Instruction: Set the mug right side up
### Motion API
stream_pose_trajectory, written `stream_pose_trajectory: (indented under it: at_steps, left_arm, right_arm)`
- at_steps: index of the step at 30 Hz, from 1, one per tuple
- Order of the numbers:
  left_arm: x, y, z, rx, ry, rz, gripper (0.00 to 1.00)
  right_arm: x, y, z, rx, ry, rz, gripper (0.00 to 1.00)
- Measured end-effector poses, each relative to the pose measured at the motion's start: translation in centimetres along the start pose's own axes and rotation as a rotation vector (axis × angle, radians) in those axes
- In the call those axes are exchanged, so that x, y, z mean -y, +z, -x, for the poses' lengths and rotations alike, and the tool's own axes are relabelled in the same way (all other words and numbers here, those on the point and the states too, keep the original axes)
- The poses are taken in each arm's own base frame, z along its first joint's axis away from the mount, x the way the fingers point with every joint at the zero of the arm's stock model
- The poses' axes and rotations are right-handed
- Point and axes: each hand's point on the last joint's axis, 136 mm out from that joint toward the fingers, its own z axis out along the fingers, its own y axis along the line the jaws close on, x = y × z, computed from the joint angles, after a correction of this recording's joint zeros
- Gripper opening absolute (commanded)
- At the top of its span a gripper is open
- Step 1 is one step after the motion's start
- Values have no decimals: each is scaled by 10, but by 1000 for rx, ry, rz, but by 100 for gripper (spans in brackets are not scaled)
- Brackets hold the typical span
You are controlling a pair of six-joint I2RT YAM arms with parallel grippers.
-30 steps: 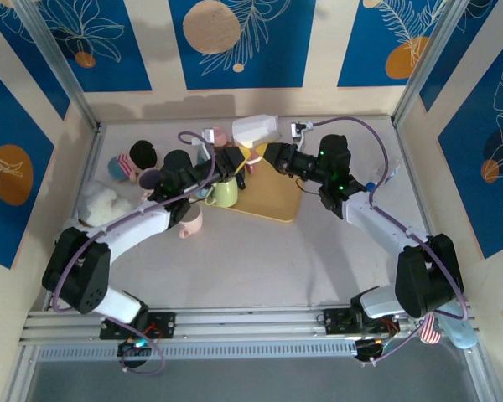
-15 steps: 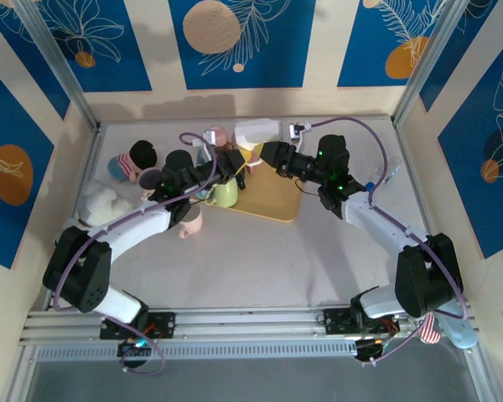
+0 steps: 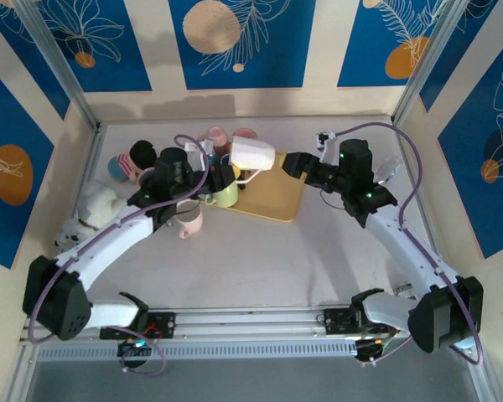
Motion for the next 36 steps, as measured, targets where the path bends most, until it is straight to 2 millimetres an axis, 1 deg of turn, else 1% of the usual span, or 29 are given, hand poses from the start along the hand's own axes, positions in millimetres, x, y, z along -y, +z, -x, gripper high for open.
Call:
stream_pose_trajectory:
  at_steps: [3,6,9,12,15,19,23,25,30,36]
  left_arm:
    - [1,-19,-4,-31,120,58,0]
    - [-5,-34,-18,-89,221,111,0]
    - [-22,-45,-40,-179,294,192,0]
    - [-41,-56,-62,-274,351,290,0]
    - [-51,-65,-84,-352,405,360,0]
    - [-61,-76,-110,-429,471,432,0]
    - [-75,-84,-129,-492,514,510,0]
    - [-85,-89,-133,-509,530,563,0]
    - [-110,-100,-135,-525,546,706,0]
    - [-123,-106,-143,-551,562,781,0]
  right_arm:
    - [22,-6,-3,-12,1,-84,67]
    - [39,-11,-6,-28,17,-145,67]
    - [53,-12,-7,-43,36,-185,67]
    - [64,-8,-10,-66,61,-217,67]
    - [72,-1,-12,-100,86,-235,66]
    - [78,11,-15,-147,108,-233,64]
    - [81,19,-21,-192,116,-227,64]
    - [81,23,-23,-211,113,-222,64]
    - [76,30,-27,-238,98,-207,63]
    - [77,34,-33,-262,94,-208,63]
